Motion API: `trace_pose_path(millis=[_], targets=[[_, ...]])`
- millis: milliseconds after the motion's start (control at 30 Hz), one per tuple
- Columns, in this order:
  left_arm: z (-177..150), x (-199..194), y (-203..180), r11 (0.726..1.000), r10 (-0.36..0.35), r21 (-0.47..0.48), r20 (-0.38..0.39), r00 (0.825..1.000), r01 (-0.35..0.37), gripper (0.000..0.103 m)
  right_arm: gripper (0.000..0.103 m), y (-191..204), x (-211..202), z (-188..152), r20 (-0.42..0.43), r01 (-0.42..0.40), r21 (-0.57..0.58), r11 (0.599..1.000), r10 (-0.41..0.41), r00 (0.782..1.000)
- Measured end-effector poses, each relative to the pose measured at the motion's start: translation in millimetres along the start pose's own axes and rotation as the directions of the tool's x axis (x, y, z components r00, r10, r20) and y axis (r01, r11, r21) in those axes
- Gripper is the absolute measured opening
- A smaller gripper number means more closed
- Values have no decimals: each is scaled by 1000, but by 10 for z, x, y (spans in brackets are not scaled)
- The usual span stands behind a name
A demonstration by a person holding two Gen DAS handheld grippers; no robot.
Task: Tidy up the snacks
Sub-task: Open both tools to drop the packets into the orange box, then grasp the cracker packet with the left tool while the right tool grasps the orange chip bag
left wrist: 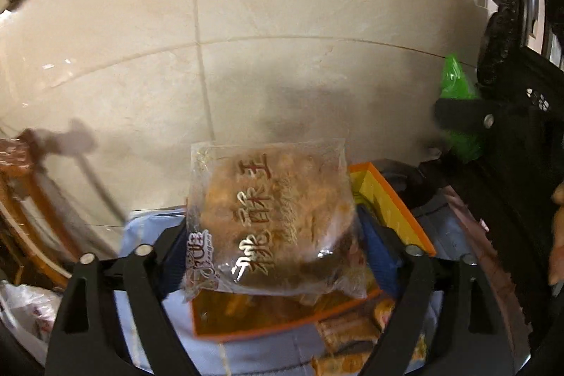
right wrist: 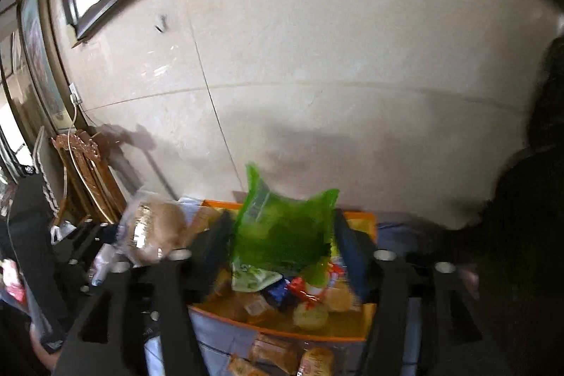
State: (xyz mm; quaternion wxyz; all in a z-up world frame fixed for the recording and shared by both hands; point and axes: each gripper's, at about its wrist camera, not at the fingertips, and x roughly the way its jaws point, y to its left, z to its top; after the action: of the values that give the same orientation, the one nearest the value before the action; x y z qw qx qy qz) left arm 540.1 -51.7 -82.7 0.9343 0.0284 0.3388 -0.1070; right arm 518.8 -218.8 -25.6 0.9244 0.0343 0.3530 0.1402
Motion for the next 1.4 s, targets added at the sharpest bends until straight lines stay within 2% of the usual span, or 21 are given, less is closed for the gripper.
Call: trace_pose_path(millis=[33, 67, 133, 267, 500, 700, 800, 867, 967, 1067, 1167, 1400], targets=[[27, 140, 39, 1000, -14, -19, -34, 999, 13, 99, 84, -46, 105, 8, -25, 21, 12, 1000, -21, 999], [26, 260, 85, 999, -20, -35, -71, 997, 17, 99, 84, -107, 207, -17, -47, 59, 22, 998, -58, 997], [-59, 344, 148, 999, -9, -43, -109, 994, 4, 99, 84, -203, 281, -128, -78, 87, 34, 996, -84, 993], [-342, 274, 314, 998, 6, -64, -113, 994, -14, 99, 84, -354, 240, -487, -93, 116, 62, 991, -110, 990], [-992, 100, 524, 989, -18, -145, -186, 982, -10, 99, 85, -504, 59, -1322, -164, 134, 156, 979, -108, 981], [-1669, -112, 423, 996, -56, -83, -272, 961, 35, 99, 86, -272, -96, -2101, -256, 81, 169, 982, -35, 966], [-2048, -133, 401, 995, -71, -92, -345, 936, 41, 99, 86, 11, -120, -2476, -301, 28, 93, 995, 1, 954], [-2256, -149, 411, 993, -75, -114, -375, 924, 34, 99, 86, 250, -171, -2760, -328, -7, -30, 1000, -4, 945], [-2533, -151, 424, 990, -68, -141, -420, 905, 9, 99, 86, 512, -215, -3118, -375, -72, -161, 984, 6, 927], [-2738, -150, 416, 986, -65, -168, -446, 892, -13, 99, 86, 655, -206, -3422, -417, -109, -216, 970, 9, 909], [-2859, -118, 366, 989, -46, -143, -469, 882, -25, 99, 86, 751, -152, -3522, -427, -139, -247, 959, 21, 904], [-2928, -157, 440, 983, -44, -176, -479, 877, -47, 99, 85, 952, 92, -3567, -393, -150, -385, 911, -14, 919]])
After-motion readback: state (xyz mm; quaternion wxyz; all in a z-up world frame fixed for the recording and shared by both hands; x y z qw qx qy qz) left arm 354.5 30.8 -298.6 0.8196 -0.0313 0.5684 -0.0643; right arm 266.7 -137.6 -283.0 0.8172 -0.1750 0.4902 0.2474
